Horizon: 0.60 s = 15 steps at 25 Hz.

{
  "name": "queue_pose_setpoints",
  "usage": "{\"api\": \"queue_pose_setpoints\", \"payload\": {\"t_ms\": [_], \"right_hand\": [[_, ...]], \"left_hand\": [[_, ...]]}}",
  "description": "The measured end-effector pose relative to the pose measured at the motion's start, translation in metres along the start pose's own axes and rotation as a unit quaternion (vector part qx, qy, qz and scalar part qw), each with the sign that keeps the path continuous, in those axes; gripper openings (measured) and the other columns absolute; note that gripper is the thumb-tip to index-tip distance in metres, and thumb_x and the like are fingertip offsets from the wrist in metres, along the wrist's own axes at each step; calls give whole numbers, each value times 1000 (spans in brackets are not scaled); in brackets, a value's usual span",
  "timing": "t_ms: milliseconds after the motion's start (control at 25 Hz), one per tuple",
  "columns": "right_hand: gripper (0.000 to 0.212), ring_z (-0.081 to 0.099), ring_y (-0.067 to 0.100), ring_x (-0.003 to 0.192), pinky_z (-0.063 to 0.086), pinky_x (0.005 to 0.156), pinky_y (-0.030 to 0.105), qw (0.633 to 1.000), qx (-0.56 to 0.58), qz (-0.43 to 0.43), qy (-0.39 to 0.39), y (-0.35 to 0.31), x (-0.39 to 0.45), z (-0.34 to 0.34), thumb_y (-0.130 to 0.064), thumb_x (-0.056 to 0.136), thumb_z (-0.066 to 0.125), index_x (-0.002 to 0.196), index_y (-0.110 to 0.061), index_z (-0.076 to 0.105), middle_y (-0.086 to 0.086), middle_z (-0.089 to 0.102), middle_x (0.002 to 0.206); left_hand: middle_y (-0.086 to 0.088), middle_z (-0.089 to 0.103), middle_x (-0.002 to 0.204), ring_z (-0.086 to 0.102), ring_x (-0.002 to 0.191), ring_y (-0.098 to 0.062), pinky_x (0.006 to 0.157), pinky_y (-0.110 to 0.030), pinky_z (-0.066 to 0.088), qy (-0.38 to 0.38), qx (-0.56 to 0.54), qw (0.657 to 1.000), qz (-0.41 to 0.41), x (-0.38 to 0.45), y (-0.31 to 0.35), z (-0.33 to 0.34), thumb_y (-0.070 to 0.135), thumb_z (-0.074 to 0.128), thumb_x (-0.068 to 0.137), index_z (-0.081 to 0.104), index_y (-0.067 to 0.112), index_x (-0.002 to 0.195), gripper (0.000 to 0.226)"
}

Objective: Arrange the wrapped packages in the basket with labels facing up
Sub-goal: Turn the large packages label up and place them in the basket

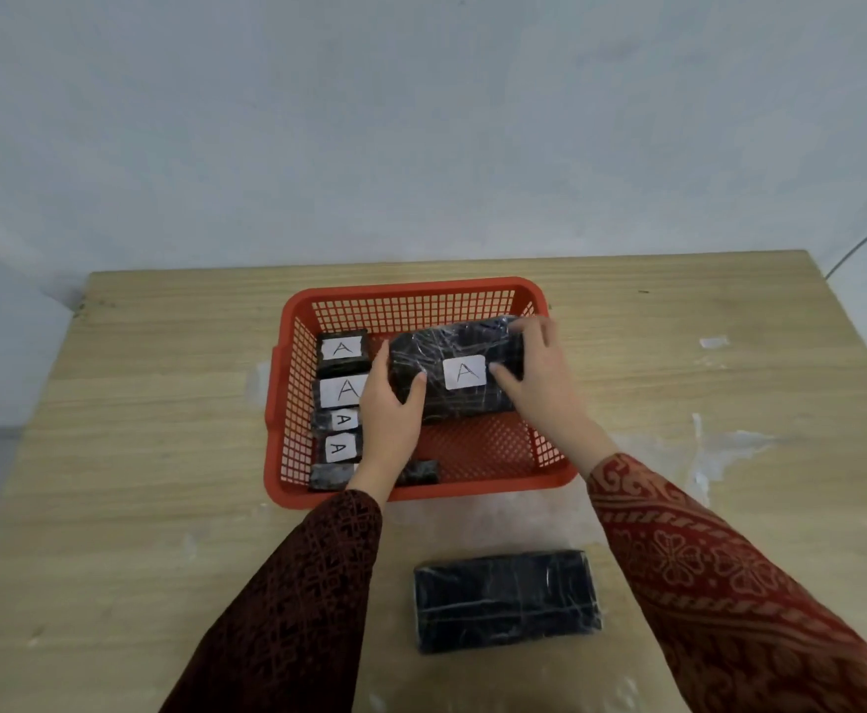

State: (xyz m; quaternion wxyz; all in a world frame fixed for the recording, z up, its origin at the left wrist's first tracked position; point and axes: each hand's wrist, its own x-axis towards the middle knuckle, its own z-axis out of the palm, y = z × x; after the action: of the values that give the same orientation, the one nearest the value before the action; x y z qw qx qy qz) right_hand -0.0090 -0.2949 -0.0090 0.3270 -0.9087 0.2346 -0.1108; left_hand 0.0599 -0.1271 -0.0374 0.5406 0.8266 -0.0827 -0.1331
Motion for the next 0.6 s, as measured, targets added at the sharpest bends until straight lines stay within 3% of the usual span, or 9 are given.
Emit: {"api": "queue_pose_setpoints", "payload": {"t_ms": [160,240,320,400,520,600], "right_hand": [[64,7,35,146,23,115,43,996,-55,-9,-75,14,0,18,-26,84,69,138,-15,36,20,1,159],[66,-3,37,147,12,118,45,990,-87,-18,-109,16,10,24,-28,89,62,143,-12,29,18,-4,160],[64,-9,34,147,5,120,43,982,-116,-25,-147,16,18,28,-30,96,51,148,-8,22,17,-1,160],[58,-3,34,148,6,120,42,977,-146,-44,-147,13,20,29,-29,98,45,147,-6,24,19,7,160],[40,29,37,139,28,115,47,974,-186,-92,-91,8,3,27,-20,94,51,130,-3,48,21,37,147],[40,39,35,131,34,111,45,970,-197,-106,-100,6,-14,26,-17,91,53,129,-5,49,19,45,139]], "left_hand": [[-4,10,160,11,146,-18,116,-33,14,-61,69,995,49,18,-5,9,34,63,88,11,24,152,83],[-3,-13,161,-8,147,-19,115,-32,5,-109,142,979,102,20,-13,13,39,64,86,7,24,152,89],[-2,-22,158,-20,145,-25,115,-38,0,-142,225,953,144,21,-21,16,43,61,87,8,23,152,86],[-1,-19,157,-25,143,-28,116,-41,-1,-149,278,937,153,25,-25,16,47,55,89,10,23,152,81],[-8,-8,160,-21,144,-29,118,-44,3,-128,342,918,158,32,-23,18,50,47,91,12,21,152,76],[-12,-5,160,-15,146,-29,119,-44,3,-125,389,900,153,35,-19,19,52,44,93,11,20,152,75]]}}
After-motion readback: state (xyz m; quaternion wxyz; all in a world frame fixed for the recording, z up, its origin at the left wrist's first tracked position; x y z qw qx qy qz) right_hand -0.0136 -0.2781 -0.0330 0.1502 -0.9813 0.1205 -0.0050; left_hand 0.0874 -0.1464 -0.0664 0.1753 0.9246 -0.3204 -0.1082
